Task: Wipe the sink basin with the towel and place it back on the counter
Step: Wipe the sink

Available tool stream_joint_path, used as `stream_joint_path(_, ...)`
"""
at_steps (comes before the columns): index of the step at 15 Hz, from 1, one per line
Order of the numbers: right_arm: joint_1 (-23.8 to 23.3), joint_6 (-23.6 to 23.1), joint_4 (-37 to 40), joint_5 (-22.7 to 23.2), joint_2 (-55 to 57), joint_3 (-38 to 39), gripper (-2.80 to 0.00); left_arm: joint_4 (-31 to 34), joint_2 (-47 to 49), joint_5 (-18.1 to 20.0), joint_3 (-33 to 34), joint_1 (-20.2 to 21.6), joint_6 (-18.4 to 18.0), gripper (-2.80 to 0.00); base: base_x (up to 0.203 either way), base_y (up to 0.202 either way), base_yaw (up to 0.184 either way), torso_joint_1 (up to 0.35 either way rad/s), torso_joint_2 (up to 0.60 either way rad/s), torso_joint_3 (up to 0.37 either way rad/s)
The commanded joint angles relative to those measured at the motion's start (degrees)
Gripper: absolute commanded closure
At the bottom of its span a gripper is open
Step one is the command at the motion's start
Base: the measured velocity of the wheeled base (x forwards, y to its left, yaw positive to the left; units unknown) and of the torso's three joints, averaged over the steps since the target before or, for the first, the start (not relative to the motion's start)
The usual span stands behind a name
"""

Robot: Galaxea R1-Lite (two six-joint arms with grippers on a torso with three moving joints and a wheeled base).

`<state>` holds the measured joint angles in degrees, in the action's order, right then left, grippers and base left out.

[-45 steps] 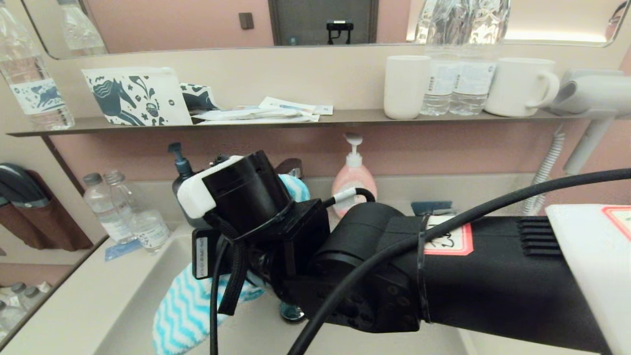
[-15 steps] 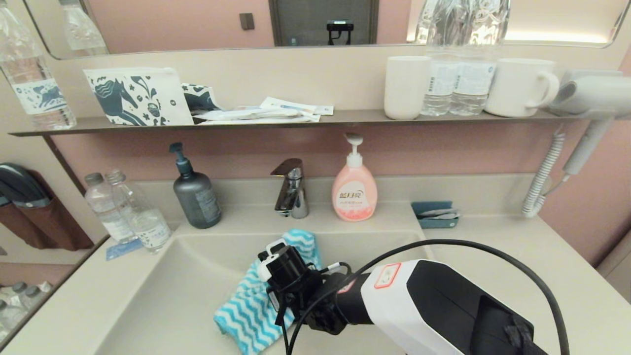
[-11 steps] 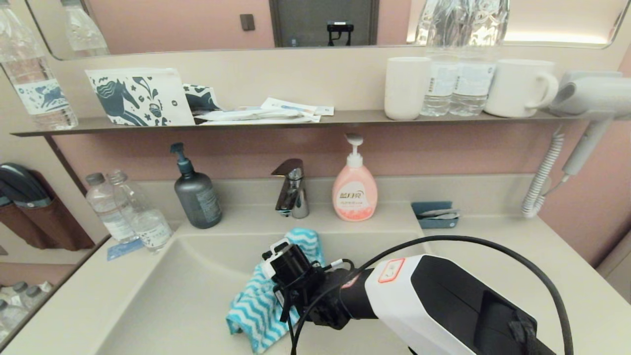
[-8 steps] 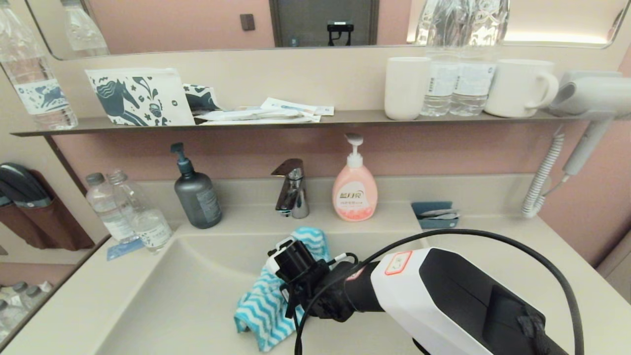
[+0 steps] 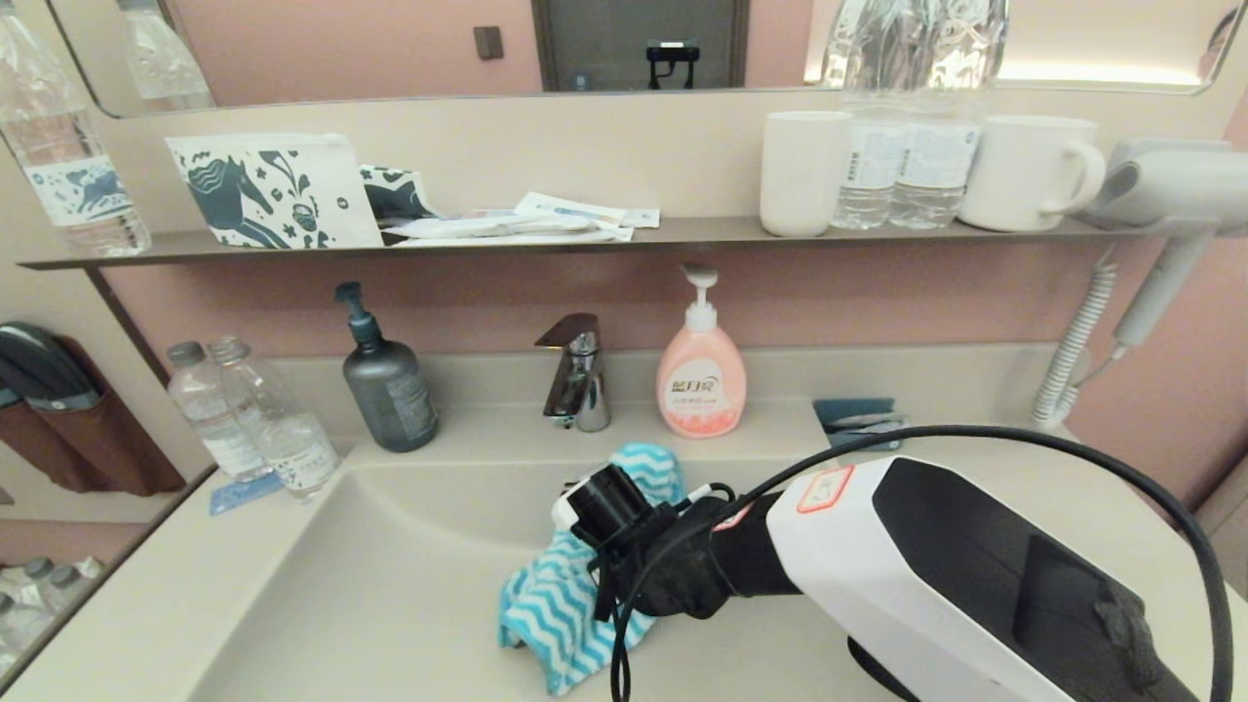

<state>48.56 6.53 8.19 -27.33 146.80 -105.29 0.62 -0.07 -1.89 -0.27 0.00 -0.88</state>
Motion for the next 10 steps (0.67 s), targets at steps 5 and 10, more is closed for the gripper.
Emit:
stream_joint_path(5, -1.48, 0.13, 7.71, -0.98, -6.00, 3.91, 0.00, -0.01, 0.07, -0.04, 0.00, 0.01, 0.00, 0.00, 0.000, 0.000, 0.000, 0.000, 0.00, 0.000)
stream_joint_path(10, -0.72, 0.36, 15.46, -0.54, -9.24, 5.78, 0.00, -0.01, 0.07, -0.04, 0.00, 0.00, 0.00, 0.00, 0.000, 0.000, 0.000, 0.000, 0.00, 0.000)
